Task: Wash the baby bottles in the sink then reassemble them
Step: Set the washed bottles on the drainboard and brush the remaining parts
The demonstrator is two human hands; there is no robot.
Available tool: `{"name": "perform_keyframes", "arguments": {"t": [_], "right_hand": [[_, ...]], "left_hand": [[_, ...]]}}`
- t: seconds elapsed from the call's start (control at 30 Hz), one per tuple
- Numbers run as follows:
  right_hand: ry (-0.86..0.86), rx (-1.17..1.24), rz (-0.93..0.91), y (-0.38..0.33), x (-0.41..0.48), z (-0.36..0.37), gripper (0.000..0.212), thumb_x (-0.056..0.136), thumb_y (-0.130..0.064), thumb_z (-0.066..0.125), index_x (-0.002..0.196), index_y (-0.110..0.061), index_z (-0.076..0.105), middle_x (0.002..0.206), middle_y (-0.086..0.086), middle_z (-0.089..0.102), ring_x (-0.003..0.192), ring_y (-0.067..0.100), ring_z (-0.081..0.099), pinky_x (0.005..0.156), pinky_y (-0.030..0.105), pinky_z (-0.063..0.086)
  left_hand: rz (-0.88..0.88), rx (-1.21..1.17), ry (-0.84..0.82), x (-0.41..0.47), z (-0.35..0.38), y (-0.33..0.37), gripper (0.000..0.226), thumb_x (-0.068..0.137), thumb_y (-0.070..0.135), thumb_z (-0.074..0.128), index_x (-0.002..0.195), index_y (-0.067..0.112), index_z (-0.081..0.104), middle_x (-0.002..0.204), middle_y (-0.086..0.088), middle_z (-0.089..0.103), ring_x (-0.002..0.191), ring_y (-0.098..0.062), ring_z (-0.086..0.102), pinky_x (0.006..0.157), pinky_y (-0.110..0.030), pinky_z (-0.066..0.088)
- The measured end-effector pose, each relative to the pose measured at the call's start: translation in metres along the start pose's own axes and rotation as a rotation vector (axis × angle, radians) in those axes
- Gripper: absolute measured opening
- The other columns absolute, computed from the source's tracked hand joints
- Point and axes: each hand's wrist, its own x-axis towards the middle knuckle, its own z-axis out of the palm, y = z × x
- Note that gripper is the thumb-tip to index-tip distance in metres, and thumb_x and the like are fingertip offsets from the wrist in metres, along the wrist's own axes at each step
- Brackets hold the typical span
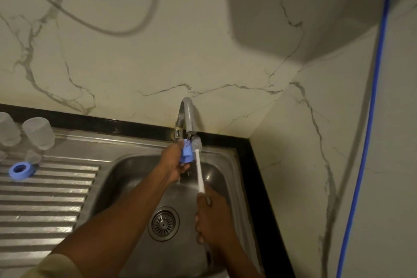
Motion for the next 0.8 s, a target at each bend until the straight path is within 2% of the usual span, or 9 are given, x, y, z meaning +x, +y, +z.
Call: {"name": "perform_keyframes", "arguments": {"t": [0.13,0.27,0.4,0.47,0.53,0.6,0.7,0.73,0.8], "right_hand": [[0.011,-0.231,-0.079,0.013,-0.013,0.010,0.042,0.098,-0.035,0.038,0.139,-0.046,0.043,0.104,-0.002,0.068,0.083,0.016,0.069,0.068,0.036,0.060],[0.004,-0.070,-0.003,0.007,-0.002,0.009,0.038,0.102,-0.028,0.039,0.136,-0.039,0.050,0.088,0.006,0.064,0.058,0.012,0.060,0.044,0.024,0.047],[0.018,-0.168,-0.076,0.017,-0.026,0.017,0.046,0.098,-0.034,0.043,0.142,-0.049,0.041,0.111,0.003,0.069,0.094,0.021,0.069,0.083,0.038,0.059],[0.042,-0.150,-0.050,0.012,-0.015,0.009,0.039,0.099,-0.032,0.043,0.135,-0.046,0.050,0.097,0.002,0.069,0.076,0.017,0.068,0.065,0.033,0.060],[0.061,-0.072,-0.008,0.002,0.002,0.000,0.028,0.101,-0.026,0.041,0.123,-0.031,0.058,0.077,0.004,0.061,0.056,0.014,0.058,0.044,0.025,0.048],[0.050,-0.112,-0.038,-0.001,-0.001,-0.001,0.030,0.102,-0.026,0.041,0.127,-0.031,0.056,0.076,-0.001,0.061,0.058,0.011,0.059,0.049,0.025,0.049],[0.019,-0.245,-0.139,0.005,-0.025,0.003,0.042,0.102,-0.028,0.042,0.142,-0.041,0.045,0.107,-0.007,0.069,0.091,0.005,0.067,0.080,0.020,0.054],[0.027,-0.257,-0.137,0.004,-0.024,0.002,0.042,0.102,-0.027,0.041,0.143,-0.039,0.046,0.110,-0.006,0.069,0.092,0.006,0.067,0.081,0.022,0.055],[0.033,-0.173,-0.070,0.001,-0.008,0.002,0.037,0.103,-0.026,0.040,0.137,-0.030,0.052,0.090,-0.001,0.068,0.066,0.008,0.064,0.057,0.026,0.055]], "left_hand": [[0.062,0.013,0.083,0.004,-0.003,0.004,0.017,0.104,0.023,0.047,0.102,0.009,0.057,0.099,-0.016,0.062,0.088,-0.028,0.063,0.092,-0.045,0.052],[0.093,0.112,-0.027,0.002,-0.002,-0.002,0.032,0.092,0.033,0.067,0.113,0.009,0.063,0.108,-0.014,0.068,0.093,-0.026,0.066,0.077,-0.038,0.057],[0.061,0.068,0.005,0.004,-0.011,0.004,0.032,0.091,0.025,0.068,0.117,0.006,0.063,0.099,-0.012,0.067,0.086,-0.024,0.065,0.069,-0.035,0.055],[-0.008,0.056,-0.027,0.003,-0.011,-0.002,0.028,0.091,0.028,0.068,0.111,0.008,0.066,0.100,-0.013,0.071,0.092,-0.027,0.067,0.082,-0.043,0.058],[-0.038,0.059,-0.071,-0.002,-0.006,-0.008,0.026,0.094,0.026,0.065,0.111,0.007,0.065,0.106,-0.016,0.070,0.098,-0.030,0.068,0.093,-0.049,0.055],[-0.003,0.012,-0.065,-0.004,-0.002,-0.008,0.018,0.101,0.021,0.053,0.106,0.006,0.062,0.102,-0.016,0.067,0.091,-0.027,0.067,0.083,-0.042,0.057],[0.058,-0.001,-0.012,0.001,-0.006,-0.001,0.024,0.104,0.025,0.044,0.101,0.008,0.060,0.094,-0.014,0.064,0.079,-0.022,0.063,0.068,-0.034,0.053],[0.048,0.021,-0.058,0.000,-0.007,0.000,0.027,0.103,0.031,0.048,0.104,0.007,0.062,0.091,-0.012,0.065,0.076,-0.021,0.063,0.066,-0.033,0.054],[0.009,0.081,-0.127,-0.003,-0.005,-0.002,0.030,0.095,0.035,0.063,0.107,0.007,0.066,0.089,-0.010,0.069,0.074,-0.020,0.066,0.067,-0.033,0.058]]}}
